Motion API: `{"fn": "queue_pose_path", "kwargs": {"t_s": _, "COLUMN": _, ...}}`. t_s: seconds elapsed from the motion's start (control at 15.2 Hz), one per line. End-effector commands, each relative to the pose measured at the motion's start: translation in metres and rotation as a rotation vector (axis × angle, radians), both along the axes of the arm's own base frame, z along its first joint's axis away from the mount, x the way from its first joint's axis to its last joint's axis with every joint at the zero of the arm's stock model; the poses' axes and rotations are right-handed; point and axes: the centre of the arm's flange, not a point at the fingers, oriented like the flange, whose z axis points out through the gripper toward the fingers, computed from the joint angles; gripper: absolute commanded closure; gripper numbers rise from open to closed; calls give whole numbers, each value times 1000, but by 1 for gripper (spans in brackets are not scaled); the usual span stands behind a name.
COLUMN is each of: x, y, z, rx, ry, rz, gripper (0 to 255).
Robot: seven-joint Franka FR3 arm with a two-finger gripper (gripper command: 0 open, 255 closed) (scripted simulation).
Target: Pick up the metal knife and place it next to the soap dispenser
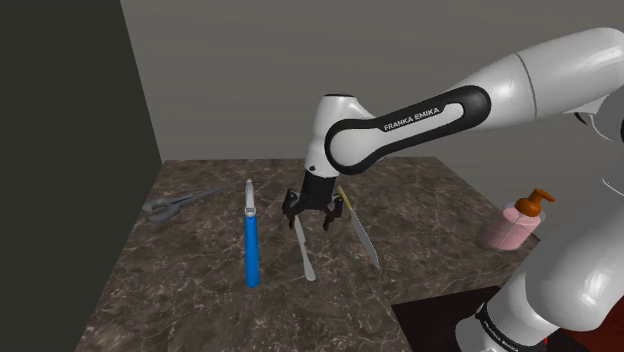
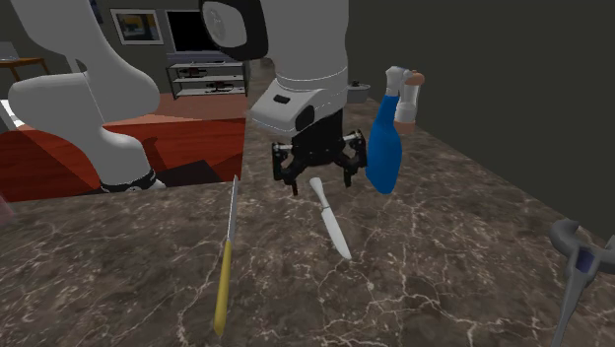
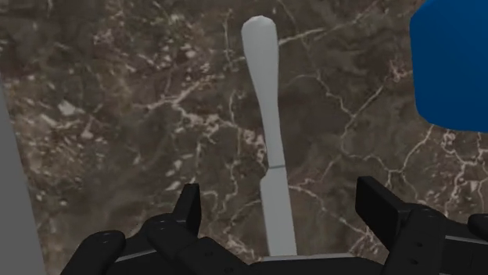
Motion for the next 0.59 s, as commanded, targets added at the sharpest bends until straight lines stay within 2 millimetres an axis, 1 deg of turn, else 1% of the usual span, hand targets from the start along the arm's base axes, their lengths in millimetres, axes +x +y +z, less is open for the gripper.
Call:
{"fn": "queue_pose_path", "kwargs": {"t_s": 0.0, "x": 3, "y": 5, "z": -13, "rx": 4, "ry": 7, "rz": -14, "gripper": 0}}
{"fn": "queue_pose_path", "kwargs": {"t_s": 0.33, "x": 0, "y": 11, "z": -38, "rx": 4, "ry": 7, "rz": -14, "gripper": 0}}
{"fn": "queue_pose_path", "kwargs": {"t_s": 0.4, "x": -1, "y": 12, "z": -46, "rx": 4, "ry": 7, "rz": -14, "gripper": 0}}
{"fn": "queue_pose_path", "kwargs": {"t_s": 0.53, "x": -1, "y": 12, "z": -46, "rx": 4, "ry": 7, "rz": -14, "gripper": 0}}
